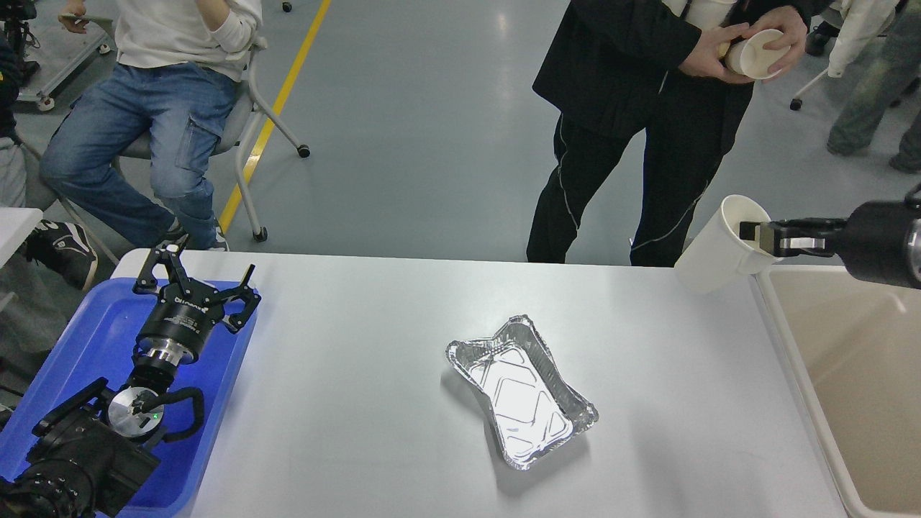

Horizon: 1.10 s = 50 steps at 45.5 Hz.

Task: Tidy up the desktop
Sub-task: 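Lift the paper cup with the right gripper and carry it over the beige bin, then tilt the cup over the bin and open the right gripper to drop it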

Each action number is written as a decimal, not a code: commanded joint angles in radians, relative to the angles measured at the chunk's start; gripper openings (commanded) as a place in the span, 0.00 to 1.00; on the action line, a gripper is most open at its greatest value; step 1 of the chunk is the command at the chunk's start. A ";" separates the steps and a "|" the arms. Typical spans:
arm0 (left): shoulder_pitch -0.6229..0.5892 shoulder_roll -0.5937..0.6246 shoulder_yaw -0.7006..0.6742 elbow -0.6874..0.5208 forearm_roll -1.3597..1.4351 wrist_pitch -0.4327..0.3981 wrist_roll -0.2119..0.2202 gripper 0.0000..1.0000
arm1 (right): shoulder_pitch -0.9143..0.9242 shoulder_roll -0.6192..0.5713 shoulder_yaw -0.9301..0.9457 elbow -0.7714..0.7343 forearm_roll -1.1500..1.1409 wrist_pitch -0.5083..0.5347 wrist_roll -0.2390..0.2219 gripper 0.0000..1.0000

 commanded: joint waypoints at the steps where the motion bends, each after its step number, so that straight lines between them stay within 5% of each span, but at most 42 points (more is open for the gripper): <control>1: 0.000 0.000 0.000 0.000 0.000 0.000 0.000 1.00 | 0.076 -0.040 0.002 0.012 0.059 0.057 -0.005 0.00; 27: 0.001 0.000 0.000 0.000 0.000 0.000 0.000 1.00 | 0.047 -0.075 -0.012 -0.039 0.153 0.025 -0.002 0.00; 50: 0.001 0.000 0.000 0.000 0.000 0.000 0.000 1.00 | -0.260 0.018 -0.002 -0.458 0.731 -0.158 0.093 0.00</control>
